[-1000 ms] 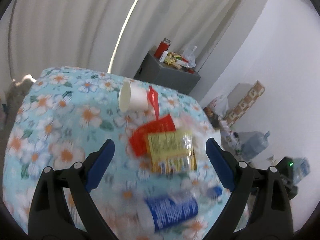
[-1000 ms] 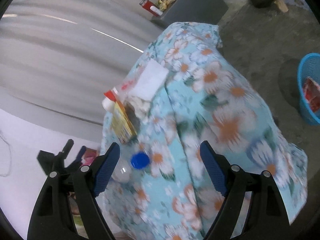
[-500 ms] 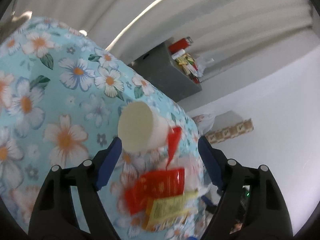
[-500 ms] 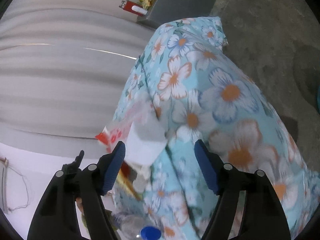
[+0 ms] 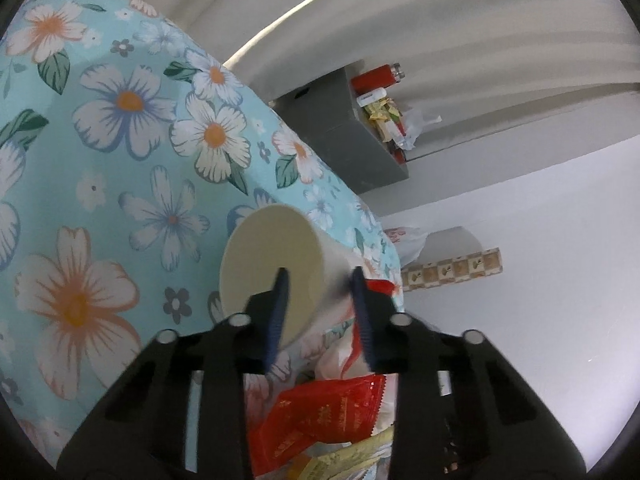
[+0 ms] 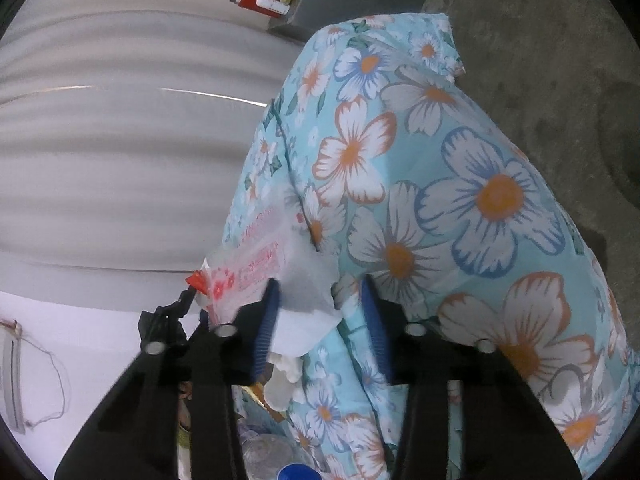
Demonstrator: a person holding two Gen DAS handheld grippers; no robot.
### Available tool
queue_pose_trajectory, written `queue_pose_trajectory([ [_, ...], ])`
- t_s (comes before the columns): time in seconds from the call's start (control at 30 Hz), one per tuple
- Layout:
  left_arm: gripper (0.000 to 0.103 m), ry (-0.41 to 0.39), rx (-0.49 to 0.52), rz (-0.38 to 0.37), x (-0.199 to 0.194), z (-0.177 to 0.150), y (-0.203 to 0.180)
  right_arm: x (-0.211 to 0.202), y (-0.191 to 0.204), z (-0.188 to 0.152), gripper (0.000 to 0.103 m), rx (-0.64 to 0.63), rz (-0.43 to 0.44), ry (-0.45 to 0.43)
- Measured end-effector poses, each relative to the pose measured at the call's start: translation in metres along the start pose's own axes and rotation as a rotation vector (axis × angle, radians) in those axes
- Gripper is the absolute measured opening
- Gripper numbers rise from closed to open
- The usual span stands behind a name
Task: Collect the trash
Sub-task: 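Grasp the white paper cup with the left gripper while the right gripper grasps the clear bag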
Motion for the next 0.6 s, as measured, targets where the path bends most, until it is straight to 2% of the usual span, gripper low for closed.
queue_pose_trajectory([
  [0.07, 0.015, -0.011, 0.001, -0.014, -0.004, 0.0, -0.003, -0.001, 0.002, -0.003, 0.02, -0.012, 0.002, 0.002],
  [0.17, 0.006, -0.021, 0.01, -0.029, -0.012, -0.003, -0.006, -0.009, 0.009, -0.008, 0.008, -0.045, 0.001, -0.007],
  [0.27, 0.002, -0.03, 0.031, -0.04, -0.021, -0.005, -0.013, -0.021, 0.018, -0.017, 0.005, -0.09, -0.001, -0.022],
  [0.6, 0.001, -0.083, 0.176, -0.059, -0.064, -0.017, -0.051, -0.061, 0.048, -0.062, 0.004, -0.202, 0.022, -0.019],
])
Point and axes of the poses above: each gripper's, at about its wrist camera, not at the fingertips, and x roughly the way its jaws point, y to its left, z to its top, the point moved 9 cm from there along x, roughly the way its jaws point, and after that the axes turned 4 degrees about x, right-handed, at the moved point
